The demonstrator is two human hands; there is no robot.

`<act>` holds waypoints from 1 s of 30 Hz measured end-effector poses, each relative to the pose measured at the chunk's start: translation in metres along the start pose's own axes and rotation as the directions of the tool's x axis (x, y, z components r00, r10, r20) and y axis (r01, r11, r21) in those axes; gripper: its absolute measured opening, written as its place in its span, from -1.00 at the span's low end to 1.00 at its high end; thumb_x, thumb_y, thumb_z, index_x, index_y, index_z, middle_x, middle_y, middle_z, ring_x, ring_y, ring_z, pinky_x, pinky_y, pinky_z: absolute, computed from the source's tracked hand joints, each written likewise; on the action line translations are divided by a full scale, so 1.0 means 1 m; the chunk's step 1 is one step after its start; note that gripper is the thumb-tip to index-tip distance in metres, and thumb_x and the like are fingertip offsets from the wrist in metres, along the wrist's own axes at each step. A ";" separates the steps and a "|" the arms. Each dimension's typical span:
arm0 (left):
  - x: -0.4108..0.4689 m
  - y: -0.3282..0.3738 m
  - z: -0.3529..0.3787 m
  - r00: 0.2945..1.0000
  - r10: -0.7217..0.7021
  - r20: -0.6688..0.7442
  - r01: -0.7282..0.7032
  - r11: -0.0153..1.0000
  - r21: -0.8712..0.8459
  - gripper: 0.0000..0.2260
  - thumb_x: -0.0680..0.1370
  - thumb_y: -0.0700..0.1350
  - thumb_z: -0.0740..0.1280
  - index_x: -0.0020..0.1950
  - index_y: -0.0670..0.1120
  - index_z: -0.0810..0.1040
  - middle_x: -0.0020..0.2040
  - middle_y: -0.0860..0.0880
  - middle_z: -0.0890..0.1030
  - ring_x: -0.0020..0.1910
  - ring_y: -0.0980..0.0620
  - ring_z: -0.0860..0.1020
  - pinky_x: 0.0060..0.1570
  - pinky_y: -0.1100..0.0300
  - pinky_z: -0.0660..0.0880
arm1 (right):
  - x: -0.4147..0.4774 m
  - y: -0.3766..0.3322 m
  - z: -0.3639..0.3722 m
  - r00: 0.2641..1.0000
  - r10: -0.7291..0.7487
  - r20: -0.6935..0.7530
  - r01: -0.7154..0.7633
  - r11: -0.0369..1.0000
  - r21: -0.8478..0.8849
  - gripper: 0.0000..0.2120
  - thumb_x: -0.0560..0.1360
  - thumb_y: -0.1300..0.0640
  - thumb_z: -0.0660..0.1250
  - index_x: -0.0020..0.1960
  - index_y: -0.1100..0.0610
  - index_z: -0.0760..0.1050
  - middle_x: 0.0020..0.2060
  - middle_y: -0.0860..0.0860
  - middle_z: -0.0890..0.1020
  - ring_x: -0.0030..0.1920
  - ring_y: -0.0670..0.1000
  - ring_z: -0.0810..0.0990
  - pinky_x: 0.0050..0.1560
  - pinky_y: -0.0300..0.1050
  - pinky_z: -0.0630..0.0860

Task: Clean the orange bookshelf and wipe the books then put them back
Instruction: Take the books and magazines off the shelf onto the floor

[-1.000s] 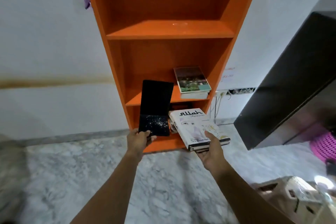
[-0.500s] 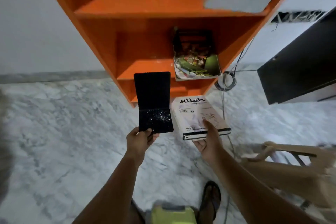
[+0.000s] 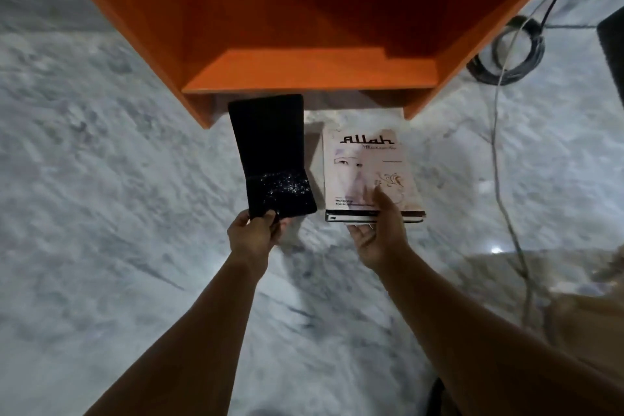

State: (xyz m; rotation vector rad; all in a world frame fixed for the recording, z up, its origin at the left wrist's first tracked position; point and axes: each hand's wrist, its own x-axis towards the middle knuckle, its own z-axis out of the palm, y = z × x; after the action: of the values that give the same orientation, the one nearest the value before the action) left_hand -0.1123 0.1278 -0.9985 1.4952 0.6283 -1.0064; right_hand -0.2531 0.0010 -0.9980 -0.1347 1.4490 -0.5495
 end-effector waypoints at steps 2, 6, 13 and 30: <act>0.030 -0.016 0.000 0.999 0.030 -0.029 -0.029 1.000 0.012 -0.87 0.59 -0.39 0.32 0.03 -0.18 0.52 -0.10 -0.19 0.64 -0.25 -0.06 0.62 -0.39 0.29 0.59 | 0.026 0.017 -0.012 1.000 0.000 0.024 -0.001 0.999 0.038 -0.59 0.52 0.12 0.46 0.35 0.05 0.51 0.10 0.09 0.73 0.06 0.15 0.74 -0.08 0.11 0.72; 0.062 -0.038 -0.002 0.988 0.090 -0.125 -0.080 0.994 0.076 -0.92 0.58 -0.36 0.37 0.01 -0.20 0.55 -0.10 -0.18 0.66 -0.29 -0.04 0.65 -0.30 0.22 0.64 | 0.049 0.038 -0.027 0.997 -0.012 -0.079 0.002 0.993 -0.115 -0.58 0.50 0.03 0.52 0.30 0.08 0.51 0.06 0.08 0.74 0.03 0.12 0.74 0.13 0.13 0.66; 0.079 -0.047 -0.001 0.935 0.143 -0.325 -0.015 0.931 0.366 -0.68 0.34 -0.04 0.65 -0.12 -0.20 0.65 -0.27 -0.15 0.71 -0.35 -0.04 0.71 -0.21 0.10 0.67 | 0.046 0.039 -0.024 0.881 -0.101 -0.461 -0.115 0.902 -0.417 -0.02 0.19 -0.31 0.60 0.42 0.10 0.28 0.33 0.14 0.43 0.27 0.23 0.48 0.12 0.21 0.59; -0.097 0.126 0.133 0.911 0.186 0.368 -0.372 0.757 0.538 -0.94 0.50 -0.19 0.47 -0.12 -0.05 0.64 -0.09 -0.05 0.71 0.01 -0.11 0.68 -0.03 0.05 0.62 | -0.133 -0.174 0.122 0.931 -0.313 0.186 0.355 0.893 -0.277 -0.88 0.57 0.14 0.26 -0.01 0.03 0.57 0.07 -0.01 0.69 0.05 0.01 0.69 -0.02 -0.09 0.56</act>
State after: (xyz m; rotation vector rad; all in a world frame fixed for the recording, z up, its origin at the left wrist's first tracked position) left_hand -0.0847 -0.0099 -0.8460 1.8652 -0.1698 -1.2170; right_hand -0.1860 -0.1214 -0.7900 -0.6693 1.3752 -0.5777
